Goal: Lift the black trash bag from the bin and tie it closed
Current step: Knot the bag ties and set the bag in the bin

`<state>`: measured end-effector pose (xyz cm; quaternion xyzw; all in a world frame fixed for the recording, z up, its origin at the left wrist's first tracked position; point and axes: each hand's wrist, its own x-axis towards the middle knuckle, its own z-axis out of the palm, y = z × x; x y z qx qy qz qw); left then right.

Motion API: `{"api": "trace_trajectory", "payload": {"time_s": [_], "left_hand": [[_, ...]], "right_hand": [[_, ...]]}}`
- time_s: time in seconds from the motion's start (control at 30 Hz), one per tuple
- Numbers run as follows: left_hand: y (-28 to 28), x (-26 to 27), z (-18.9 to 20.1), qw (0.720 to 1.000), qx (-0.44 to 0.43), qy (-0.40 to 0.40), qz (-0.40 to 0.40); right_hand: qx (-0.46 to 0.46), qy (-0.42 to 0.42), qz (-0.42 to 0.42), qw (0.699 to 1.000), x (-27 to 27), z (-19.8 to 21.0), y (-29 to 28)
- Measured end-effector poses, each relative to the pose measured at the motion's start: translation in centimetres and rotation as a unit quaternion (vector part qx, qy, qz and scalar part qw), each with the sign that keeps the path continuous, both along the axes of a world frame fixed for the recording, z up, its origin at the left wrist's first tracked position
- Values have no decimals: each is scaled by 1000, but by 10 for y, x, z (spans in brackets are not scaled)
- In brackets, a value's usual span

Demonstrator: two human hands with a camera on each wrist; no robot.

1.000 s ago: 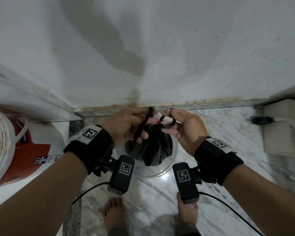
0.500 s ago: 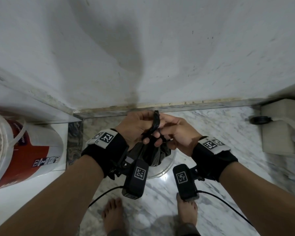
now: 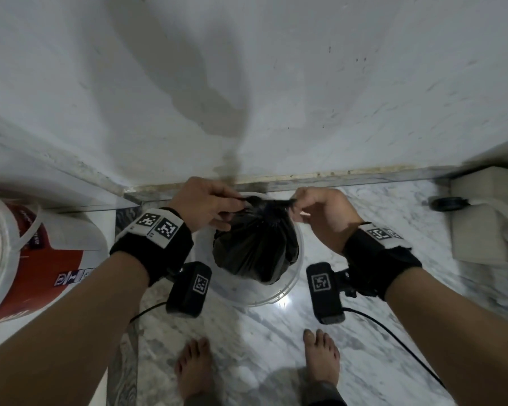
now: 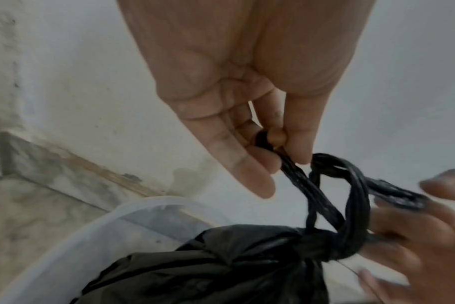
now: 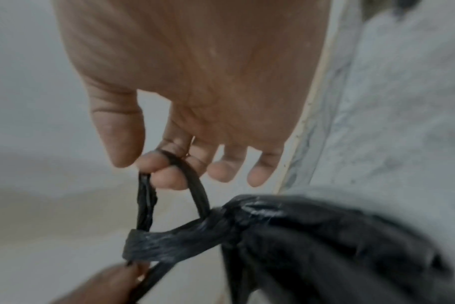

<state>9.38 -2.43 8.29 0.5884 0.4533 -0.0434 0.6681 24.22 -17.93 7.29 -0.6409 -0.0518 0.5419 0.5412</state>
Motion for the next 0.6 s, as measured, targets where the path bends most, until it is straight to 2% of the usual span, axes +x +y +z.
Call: {"api": "trace_trajectory", "payload": {"time_s": [0.03, 0.1, 0.13, 0.2, 0.27, 0.33, 0.43, 0.47, 0.5, 0.6], "left_hand": [[3, -5, -5, 1000, 0, 12, 3], [7, -16, -14, 999, -1, 40, 15], [7, -20, -19, 998, -4, 53, 26], [8, -30, -30, 994, -20, 78, 77], [11, -37, -39, 985, -36, 105, 130], [11, -38, -47, 980, -47, 132, 139], [8, -36, -59, 978, -52, 157, 125], [7, -35, -62, 979, -47, 162, 116], [7, -36, -65, 979, -41, 165, 108], [8, -45, -71, 978, -33, 170, 116]], "right_hand": [[-15, -20, 60, 998, 2, -1, -5], [-49, -84, 222, 970, 2, 1, -12], [-48, -83, 251, 963, 1, 4, -14], [-27, -66, 207, 976, 5, 4, -19], [-8, -40, 115, 993, 15, -1, -29], [-32, -7, 81, 996, 21, -9, -41], [-125, -28, 204, 971, 11, -18, -51], [-131, -32, 224, 965, 10, -18, -53], [-120, -30, 209, 970, 11, -17, -54], [-90, -33, 58, 994, 23, -19, -58]]}}
